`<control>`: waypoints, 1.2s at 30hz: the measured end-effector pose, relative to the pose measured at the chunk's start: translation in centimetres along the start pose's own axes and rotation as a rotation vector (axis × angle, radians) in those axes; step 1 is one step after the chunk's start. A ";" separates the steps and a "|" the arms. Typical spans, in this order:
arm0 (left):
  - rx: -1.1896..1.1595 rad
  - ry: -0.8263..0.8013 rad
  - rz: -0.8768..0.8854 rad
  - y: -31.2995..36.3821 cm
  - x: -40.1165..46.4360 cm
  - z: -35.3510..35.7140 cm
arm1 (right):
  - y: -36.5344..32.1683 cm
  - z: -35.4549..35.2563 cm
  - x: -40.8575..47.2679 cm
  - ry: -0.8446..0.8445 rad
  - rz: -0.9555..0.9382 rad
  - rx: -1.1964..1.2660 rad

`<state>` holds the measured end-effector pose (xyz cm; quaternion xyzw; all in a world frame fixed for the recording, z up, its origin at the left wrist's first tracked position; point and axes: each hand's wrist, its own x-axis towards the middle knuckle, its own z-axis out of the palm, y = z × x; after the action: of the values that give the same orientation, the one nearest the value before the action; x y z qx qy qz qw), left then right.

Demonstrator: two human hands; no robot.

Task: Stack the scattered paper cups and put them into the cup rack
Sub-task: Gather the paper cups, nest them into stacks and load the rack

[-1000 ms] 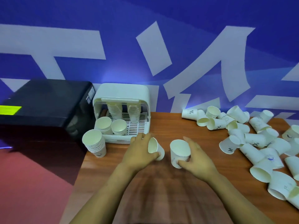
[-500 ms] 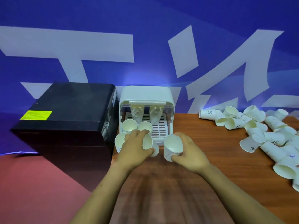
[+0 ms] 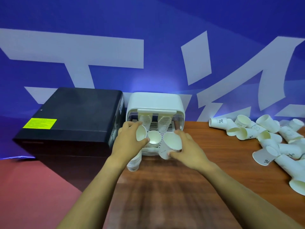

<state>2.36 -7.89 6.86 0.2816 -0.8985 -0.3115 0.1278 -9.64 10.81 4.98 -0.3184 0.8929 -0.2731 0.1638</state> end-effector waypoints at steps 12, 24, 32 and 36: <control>0.085 0.033 0.017 -1.2 4.9 1.7 | -0.8 1.8 5.4 0.058 -0.070 0.117; 0.249 -0.150 -0.087 -4.6 8.8 5.4 | -0.2 6.0 10.4 -0.051 -0.020 0.029; 0.272 -0.332 -0.184 -5.8 9.5 7.1 | 1.8 6.4 11.0 -0.220 -0.006 -0.033; 0.289 -0.364 -0.201 -5.7 9.6 7.1 | 2.7 6.1 10.5 -0.269 -0.010 -0.019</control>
<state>-5.81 -13.73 -1.69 0.3241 -0.9095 -0.2363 -0.1093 -15.89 3.26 -2.71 -0.3581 0.8637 -0.2203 0.2778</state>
